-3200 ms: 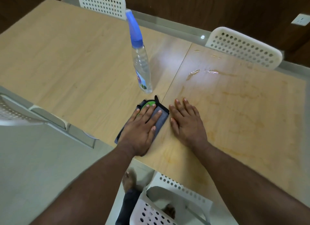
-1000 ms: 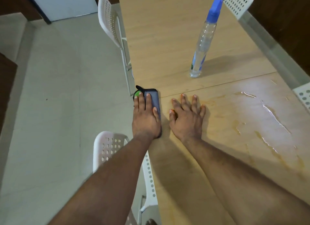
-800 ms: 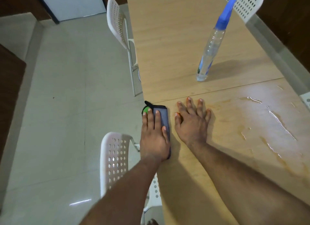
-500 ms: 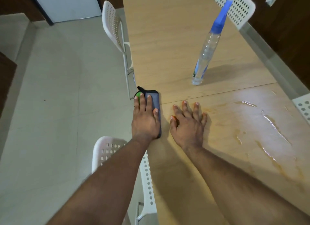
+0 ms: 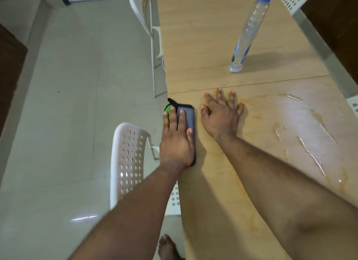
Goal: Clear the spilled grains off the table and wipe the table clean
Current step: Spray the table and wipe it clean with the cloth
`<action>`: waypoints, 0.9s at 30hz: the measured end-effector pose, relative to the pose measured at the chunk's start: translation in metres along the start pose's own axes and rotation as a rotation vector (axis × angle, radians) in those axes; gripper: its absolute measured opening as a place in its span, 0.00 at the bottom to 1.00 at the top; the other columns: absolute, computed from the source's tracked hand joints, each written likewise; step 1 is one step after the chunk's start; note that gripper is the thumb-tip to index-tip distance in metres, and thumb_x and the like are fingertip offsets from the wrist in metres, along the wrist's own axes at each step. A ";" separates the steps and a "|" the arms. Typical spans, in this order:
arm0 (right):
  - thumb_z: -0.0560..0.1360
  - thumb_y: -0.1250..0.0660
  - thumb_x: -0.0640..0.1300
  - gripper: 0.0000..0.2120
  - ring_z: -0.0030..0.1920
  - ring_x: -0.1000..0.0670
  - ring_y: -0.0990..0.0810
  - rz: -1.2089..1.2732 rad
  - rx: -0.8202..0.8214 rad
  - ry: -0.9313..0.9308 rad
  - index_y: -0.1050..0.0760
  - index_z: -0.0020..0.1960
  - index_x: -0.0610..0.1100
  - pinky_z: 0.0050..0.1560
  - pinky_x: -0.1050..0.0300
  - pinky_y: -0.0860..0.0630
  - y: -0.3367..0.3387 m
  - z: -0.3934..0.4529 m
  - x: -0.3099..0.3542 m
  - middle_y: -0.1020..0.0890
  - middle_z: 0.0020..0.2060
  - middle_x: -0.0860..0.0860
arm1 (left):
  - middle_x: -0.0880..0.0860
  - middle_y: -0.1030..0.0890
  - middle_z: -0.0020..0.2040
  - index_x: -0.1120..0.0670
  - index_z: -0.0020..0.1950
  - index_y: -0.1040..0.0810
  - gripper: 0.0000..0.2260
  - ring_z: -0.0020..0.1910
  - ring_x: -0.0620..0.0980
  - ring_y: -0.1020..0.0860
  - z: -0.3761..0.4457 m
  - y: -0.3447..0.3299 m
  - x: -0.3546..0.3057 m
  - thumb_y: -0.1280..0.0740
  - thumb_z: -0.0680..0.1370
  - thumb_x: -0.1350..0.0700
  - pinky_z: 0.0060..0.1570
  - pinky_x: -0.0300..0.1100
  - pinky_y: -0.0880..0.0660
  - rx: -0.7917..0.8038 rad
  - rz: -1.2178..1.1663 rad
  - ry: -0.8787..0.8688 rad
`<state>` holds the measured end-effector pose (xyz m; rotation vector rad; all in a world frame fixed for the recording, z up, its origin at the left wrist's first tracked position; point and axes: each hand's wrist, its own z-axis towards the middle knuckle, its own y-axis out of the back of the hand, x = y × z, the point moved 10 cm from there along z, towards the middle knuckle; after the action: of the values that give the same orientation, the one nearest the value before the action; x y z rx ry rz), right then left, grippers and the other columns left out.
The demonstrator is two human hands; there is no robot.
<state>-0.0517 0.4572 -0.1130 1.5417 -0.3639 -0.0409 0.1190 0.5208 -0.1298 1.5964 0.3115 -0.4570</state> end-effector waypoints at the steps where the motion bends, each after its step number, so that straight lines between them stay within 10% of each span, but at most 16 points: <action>1: 0.82 0.44 0.63 0.27 0.85 0.40 0.51 0.016 0.012 0.007 0.34 0.80 0.61 0.81 0.31 0.53 0.000 0.003 0.000 0.39 0.84 0.53 | 0.55 0.56 0.87 0.55 0.87 0.50 0.30 0.85 0.57 0.62 0.014 0.000 0.002 0.58 0.86 0.44 0.83 0.56 0.50 0.011 -0.002 0.012; 18: 0.85 0.58 0.56 0.29 0.85 0.46 0.54 -0.106 0.147 0.369 0.44 0.86 0.53 0.84 0.42 0.49 0.003 -0.214 -0.034 0.47 0.86 0.51 | 0.51 0.62 0.86 0.53 0.87 0.54 0.28 0.85 0.53 0.64 -0.222 -0.020 -0.025 0.53 0.88 0.46 0.82 0.56 0.45 0.005 -0.006 0.033; 27: 0.86 0.56 0.55 0.29 0.85 0.46 0.53 -0.085 0.059 0.401 0.44 0.85 0.52 0.84 0.42 0.50 0.000 -0.217 -0.034 0.45 0.85 0.49 | 0.56 0.55 0.87 0.55 0.87 0.50 0.29 0.85 0.58 0.59 -0.108 -0.012 -0.009 0.55 0.87 0.45 0.83 0.56 0.49 -0.010 0.014 0.051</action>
<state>-0.0284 0.6756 -0.1167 1.5803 0.0197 0.2119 0.1165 0.6293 -0.1318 1.6015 0.3406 -0.4034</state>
